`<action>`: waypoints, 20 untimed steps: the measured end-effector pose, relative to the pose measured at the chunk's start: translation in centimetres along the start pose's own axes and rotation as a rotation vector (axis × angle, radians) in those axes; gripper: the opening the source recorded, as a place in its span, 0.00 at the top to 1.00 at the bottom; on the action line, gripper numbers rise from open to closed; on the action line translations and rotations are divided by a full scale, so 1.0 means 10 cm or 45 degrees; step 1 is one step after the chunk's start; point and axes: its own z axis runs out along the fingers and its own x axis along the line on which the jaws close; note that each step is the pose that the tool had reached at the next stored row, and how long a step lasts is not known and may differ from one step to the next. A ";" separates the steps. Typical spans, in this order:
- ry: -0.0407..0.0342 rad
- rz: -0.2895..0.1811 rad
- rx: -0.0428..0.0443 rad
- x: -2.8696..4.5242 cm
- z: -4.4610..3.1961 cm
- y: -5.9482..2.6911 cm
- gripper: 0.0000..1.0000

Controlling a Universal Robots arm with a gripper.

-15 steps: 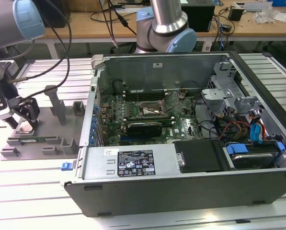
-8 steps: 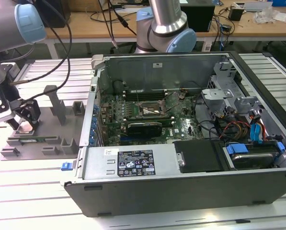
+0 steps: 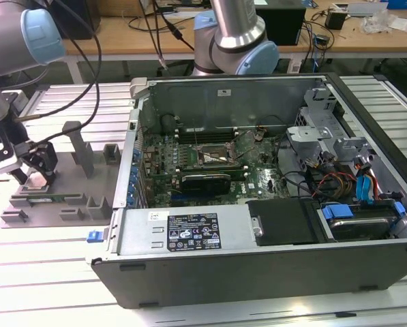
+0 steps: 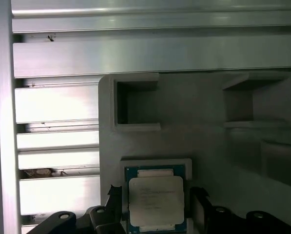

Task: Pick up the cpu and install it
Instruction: 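Pick up the cpu and move it towards the insertion slot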

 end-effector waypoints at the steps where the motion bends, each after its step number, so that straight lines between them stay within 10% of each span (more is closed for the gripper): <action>1: -0.0005 0.000 -0.001 0.004 0.006 0.002 0.34; 20: 0.0038 -0.016 -0.002 -0.006 0.013 0.003 0.34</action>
